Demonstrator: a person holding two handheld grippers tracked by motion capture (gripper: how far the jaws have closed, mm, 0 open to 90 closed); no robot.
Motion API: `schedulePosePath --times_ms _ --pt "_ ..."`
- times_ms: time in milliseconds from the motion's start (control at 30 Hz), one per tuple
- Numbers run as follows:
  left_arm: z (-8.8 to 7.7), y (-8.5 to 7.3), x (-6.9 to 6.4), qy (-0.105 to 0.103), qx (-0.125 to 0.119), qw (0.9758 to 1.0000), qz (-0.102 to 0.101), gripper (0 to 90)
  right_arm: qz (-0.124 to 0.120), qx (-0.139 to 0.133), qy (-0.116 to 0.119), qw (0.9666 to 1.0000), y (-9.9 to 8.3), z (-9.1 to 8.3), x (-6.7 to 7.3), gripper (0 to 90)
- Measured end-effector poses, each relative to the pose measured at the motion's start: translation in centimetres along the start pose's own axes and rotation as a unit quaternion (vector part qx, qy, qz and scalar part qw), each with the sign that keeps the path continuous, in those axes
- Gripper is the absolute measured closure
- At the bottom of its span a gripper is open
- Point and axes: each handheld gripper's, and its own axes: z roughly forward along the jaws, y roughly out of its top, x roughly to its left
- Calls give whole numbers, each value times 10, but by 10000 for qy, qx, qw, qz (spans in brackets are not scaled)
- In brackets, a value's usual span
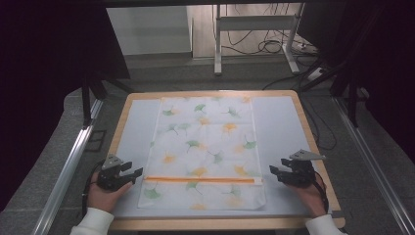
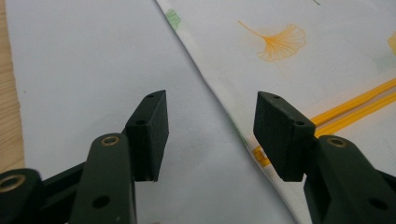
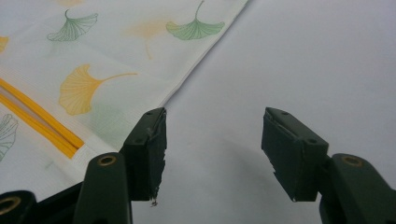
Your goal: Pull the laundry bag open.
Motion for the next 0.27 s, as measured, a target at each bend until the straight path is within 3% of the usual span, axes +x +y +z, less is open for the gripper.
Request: schedulePosePath --times_ms 267 --pt "-1 0 0 3 -29 10000 22 445 -47 -7 0 10000 -1 -1 3 392"
